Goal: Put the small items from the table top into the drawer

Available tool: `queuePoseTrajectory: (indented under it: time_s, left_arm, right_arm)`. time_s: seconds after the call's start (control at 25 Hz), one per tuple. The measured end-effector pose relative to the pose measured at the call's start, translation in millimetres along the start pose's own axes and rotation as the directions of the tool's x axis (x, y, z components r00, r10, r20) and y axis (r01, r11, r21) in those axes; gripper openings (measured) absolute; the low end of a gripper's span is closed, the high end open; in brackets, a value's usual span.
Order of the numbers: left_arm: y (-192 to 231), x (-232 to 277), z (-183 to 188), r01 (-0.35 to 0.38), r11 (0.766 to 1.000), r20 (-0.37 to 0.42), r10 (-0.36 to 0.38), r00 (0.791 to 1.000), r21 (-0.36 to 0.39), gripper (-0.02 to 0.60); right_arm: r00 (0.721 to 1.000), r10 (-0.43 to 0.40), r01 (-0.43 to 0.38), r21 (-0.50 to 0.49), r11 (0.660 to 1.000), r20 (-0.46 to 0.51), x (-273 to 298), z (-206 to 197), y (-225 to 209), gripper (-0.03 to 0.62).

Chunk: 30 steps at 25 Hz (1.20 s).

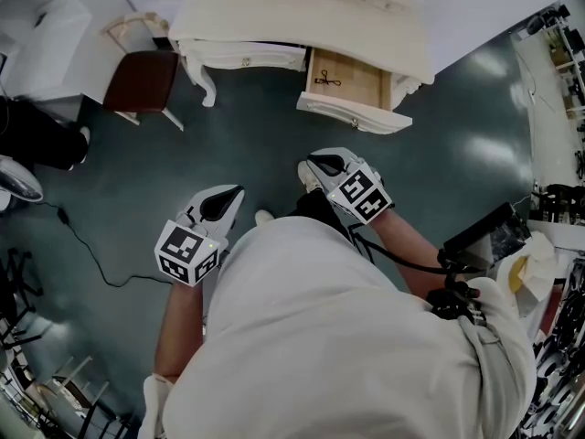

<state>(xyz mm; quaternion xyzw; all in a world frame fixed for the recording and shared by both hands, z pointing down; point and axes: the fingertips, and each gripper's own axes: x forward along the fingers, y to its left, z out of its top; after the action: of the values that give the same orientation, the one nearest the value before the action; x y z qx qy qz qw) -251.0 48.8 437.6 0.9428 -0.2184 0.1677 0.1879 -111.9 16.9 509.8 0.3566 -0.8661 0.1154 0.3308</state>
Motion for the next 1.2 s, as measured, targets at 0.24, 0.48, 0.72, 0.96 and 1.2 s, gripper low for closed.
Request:
queuePoseTrajectory:
  time_s: [0.24, 0.48, 0.72, 0.96, 1.2]
  left_arm:
    - [0.8, -5.3, 1.0, -0.001, 1.000, -0.002, 0.001, 1.000, -0.007, 0.002]
    - [4.9, -9.2, -3.1, -0.007, 1.000, 0.000, 0.007, 1.000, -0.010, 0.002]
    - [0.3, 0.3, -2.1, 0.006, 1.000, -0.013, -0.006, 1.000, -0.007, 0.002]
    - [-1.9, 7.7, 1.2, 0.020, 1.000, -0.024, -0.020, 0.999, 0.002, 0.002]
    - [-4.8, 24.8, 10.0, 0.033, 0.999, -0.037, -0.033, 0.999, 0.011, 0.002]
  right_arm:
    - [1.000, 0.016, -0.015, -0.013, 1.000, 0.006, 1.5, 8.8, 6.5, 0.000]
    - [1.000, 0.028, -0.028, -0.040, 0.999, 0.005, 7.0, 14.4, 13.5, 0.000]
    - [1.000, 0.026, -0.026, -0.029, 0.999, 0.013, 2.6, 9.1, 10.1, 0.000]
    - [1.000, 0.009, -0.009, -0.029, 1.000, 0.010, -1.7, 3.5, 1.1, 0.000]
    - [1.000, -0.003, 0.003, -0.018, 1.000, 0.011, -8.1, -1.6, -17.6, 0.000]
